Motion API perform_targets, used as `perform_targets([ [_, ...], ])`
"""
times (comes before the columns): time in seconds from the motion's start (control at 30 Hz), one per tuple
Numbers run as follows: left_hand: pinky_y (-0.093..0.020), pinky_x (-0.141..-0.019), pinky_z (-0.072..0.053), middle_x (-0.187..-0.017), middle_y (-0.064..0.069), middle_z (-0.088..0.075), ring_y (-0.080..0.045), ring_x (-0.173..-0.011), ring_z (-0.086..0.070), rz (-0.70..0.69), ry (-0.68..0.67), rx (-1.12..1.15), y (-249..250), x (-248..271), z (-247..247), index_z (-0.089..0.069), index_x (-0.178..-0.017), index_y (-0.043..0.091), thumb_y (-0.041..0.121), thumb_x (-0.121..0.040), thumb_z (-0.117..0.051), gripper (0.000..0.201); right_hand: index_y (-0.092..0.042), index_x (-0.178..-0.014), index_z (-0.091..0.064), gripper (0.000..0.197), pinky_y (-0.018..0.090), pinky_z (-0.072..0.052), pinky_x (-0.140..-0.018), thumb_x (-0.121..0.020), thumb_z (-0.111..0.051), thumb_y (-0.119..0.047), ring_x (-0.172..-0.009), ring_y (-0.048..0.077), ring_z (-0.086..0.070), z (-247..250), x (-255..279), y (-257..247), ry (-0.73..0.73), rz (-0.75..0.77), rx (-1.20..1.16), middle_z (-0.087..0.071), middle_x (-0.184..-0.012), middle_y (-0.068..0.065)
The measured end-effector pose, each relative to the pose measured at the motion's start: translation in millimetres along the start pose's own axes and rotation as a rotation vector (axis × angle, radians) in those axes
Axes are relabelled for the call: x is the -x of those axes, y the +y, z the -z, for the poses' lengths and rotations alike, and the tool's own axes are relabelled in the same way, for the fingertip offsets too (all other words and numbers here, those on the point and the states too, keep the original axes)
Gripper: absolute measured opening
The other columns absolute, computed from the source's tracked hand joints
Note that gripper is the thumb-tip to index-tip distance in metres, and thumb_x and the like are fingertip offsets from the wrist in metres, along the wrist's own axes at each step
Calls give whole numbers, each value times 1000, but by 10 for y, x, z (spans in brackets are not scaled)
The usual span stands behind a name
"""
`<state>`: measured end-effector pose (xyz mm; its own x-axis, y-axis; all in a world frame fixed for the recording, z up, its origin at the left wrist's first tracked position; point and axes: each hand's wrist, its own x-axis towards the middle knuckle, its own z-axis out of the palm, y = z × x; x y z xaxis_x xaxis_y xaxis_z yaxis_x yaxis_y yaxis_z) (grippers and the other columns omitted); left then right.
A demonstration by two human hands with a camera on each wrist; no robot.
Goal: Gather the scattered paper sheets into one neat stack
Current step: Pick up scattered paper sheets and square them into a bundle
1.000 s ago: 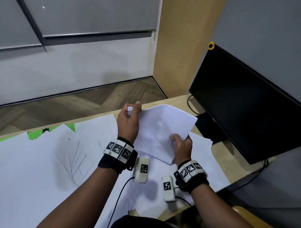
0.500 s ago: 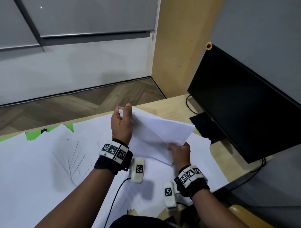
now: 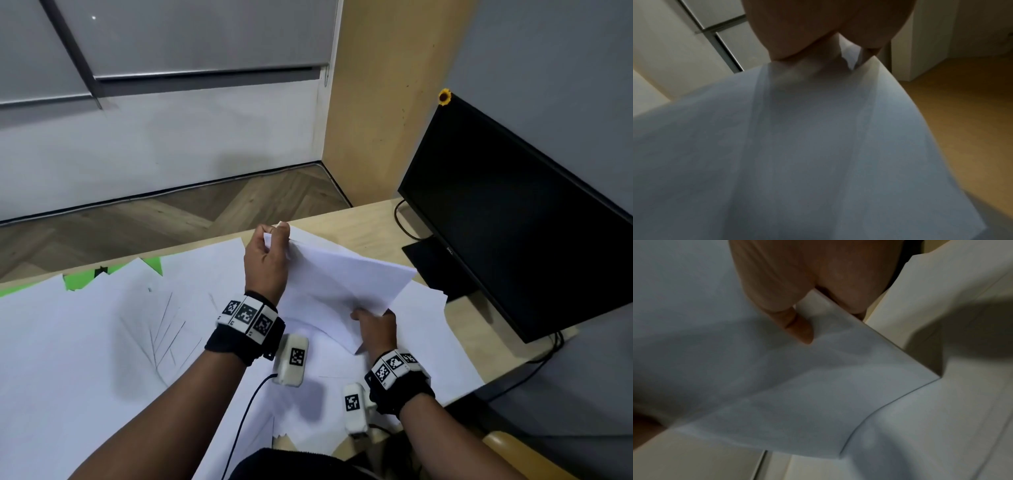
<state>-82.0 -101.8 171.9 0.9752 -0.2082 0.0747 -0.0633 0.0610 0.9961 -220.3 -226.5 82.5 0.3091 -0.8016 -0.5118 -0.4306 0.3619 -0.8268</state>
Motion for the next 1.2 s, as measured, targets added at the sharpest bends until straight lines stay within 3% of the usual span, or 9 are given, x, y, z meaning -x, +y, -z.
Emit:
perform_targets([
  [0.1,-16,-54,-30,-53,16,-39,-2,-55,-35,-26,32,18,26,-29,38,-37,-66,20,30,-91,-55,32,-13,-75,-59,19,52,-56,-75,-71,-72,0,-78,28,-61,12,-29,-17,15,54,-16,-65,-75,-1],
  [0.23,-15,-53,-31,-47,17,-40,0,-50,-36,50,13,3,-13,-20,30,-37,-65,19,23,-97,-55,37,-7,-94,-58,31,54,-59,-63,-68,-74,-9,-85,29,-61,-12,-36,59,-44,-16,73,-63,-90,4],
  [0.37,-14,-52,-31,-48,16,-40,-1,-51,-36,-7,18,22,37,-11,48,-36,-65,18,19,-97,-53,37,-11,-89,-56,19,20,-51,-63,-79,-71,-8,-80,25,-64,10,-91,106,-48,120,99,-62,-84,5],
  [0.53,-26,-62,-32,-52,16,-39,-4,-54,-37,61,-12,1,-55,-36,84,-36,-64,21,32,-95,-55,38,-11,-82,-52,25,47,-58,-72,-72,-74,-4,-82,26,-58,-45,7,159,-35,16,44,-58,-78,-7],
  [0.63,-27,-64,-33,-56,15,-38,-2,-55,-38,53,8,30,-35,-53,104,-35,-65,21,31,-98,-54,39,-12,-64,-62,13,44,-55,-83,-59,-73,-6,-82,28,-65,-32,-16,156,-37,125,-19,-68,-70,-7],
  [0.83,-22,-75,-44,-77,15,-58,-3,-74,-53,9,-164,48,-38,-103,297,-51,-85,20,63,-81,-56,43,-17,-50,-51,16,26,-39,-57,-61,-54,-5,-53,16,-43,-7,57,-13,-12,261,-68,-51,-49,-12],
  [0.97,-39,-88,-54,-104,2,-74,-16,-95,-70,217,-424,-15,-345,67,434,-62,-108,19,37,-76,-80,41,-17,-53,-51,26,25,-38,-55,-70,-55,3,-53,19,-43,-60,-6,-37,63,194,-104,-50,-47,-12],
  [1.07,-45,-90,-56,-102,4,-75,-14,-95,-71,283,-471,-272,-626,268,521,-67,-106,21,51,-64,-80,53,-13,-58,-56,19,25,-40,-54,-71,-57,0,-54,20,-47,-105,-34,-81,88,162,-102,-54,-52,-8],
  [1.2,-25,-67,-56,-83,7,-72,-7,-73,-69,346,-346,-217,-615,382,571,-65,-91,20,23,-79,-79,18,-15,-57,-49,22,22,-36,-48,-71,-59,-1,-53,19,-37,-124,-17,-143,-52,177,92,-46,-54,-3],
])
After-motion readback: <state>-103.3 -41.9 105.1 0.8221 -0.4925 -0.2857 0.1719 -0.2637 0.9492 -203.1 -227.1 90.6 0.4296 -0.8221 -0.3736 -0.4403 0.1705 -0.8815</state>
